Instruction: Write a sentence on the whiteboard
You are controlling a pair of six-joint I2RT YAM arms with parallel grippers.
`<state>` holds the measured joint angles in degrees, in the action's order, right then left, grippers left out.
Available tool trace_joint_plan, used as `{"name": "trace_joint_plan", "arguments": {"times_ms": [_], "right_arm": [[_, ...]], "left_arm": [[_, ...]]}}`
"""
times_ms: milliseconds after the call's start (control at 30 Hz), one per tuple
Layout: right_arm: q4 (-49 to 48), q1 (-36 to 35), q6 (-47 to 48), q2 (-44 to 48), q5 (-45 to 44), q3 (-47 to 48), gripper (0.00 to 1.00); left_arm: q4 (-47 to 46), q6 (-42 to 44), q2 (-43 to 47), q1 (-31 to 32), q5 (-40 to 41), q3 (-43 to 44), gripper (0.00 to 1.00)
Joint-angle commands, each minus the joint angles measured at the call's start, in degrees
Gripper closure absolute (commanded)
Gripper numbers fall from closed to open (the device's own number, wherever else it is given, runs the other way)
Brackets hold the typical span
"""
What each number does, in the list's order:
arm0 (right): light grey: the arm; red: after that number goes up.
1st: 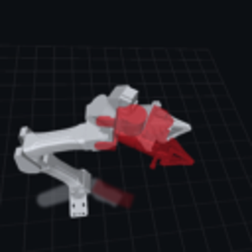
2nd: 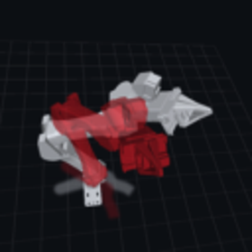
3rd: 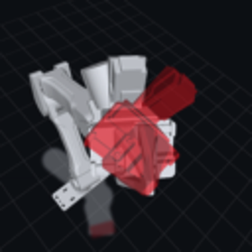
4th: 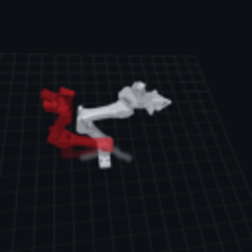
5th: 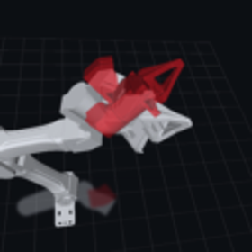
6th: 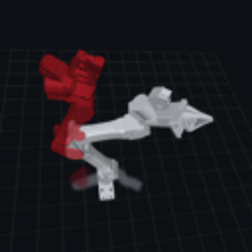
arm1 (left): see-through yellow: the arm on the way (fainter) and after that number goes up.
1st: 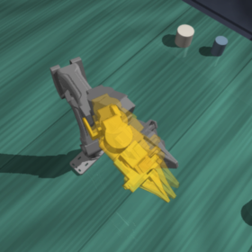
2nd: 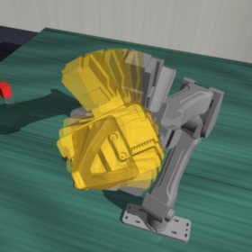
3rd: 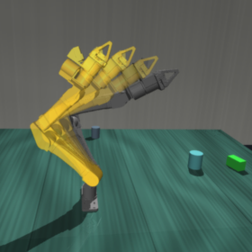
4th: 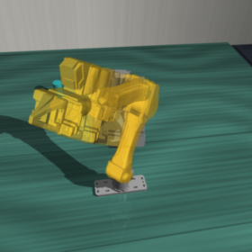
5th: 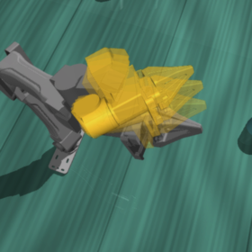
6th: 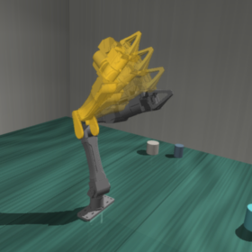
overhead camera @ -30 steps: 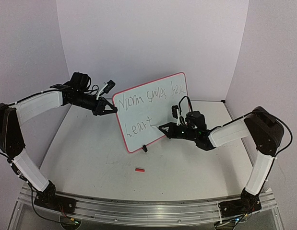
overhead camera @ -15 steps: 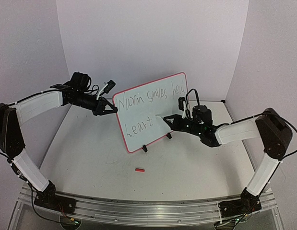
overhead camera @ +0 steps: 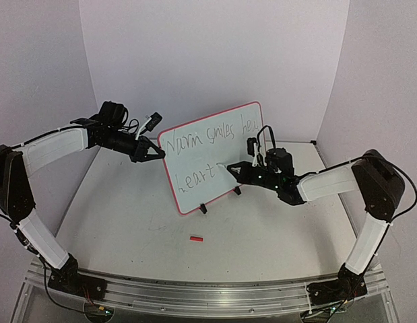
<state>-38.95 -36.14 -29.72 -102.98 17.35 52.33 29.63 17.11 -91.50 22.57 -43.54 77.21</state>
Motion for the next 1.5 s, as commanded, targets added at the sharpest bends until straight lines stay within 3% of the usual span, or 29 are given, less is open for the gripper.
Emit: {"name": "trace_joint_plan", "arguments": {"times_ms": [0, 400, 1167, 1467], "right_arm": [[-1.3, 0.19, 1.18, -1.29, 0.02, 2.86, 1.0], [-1.27, 0.18, 0.53, -2.74, 3.93, 1.08, 1.0], [1.27, 0.17, -0.54, -0.94, -4.15, -2.36, 1.0], [2.07, 0.15, 0.32, -1.53, -0.73, -1.93, 1.0]], "left_arm": [[2.75, 4.7, 0.54, 0.58, 3.99, -0.92, 1.0], [2.77, 4.76, 0.55, 0.6, 4.08, -0.89, 1.0], [2.76, 4.84, 0.81, 0.62, 4.08, -0.92, 1.0], [2.77, 4.68, 0.8, 0.59, 4.02, -0.92, 1.0]]}}
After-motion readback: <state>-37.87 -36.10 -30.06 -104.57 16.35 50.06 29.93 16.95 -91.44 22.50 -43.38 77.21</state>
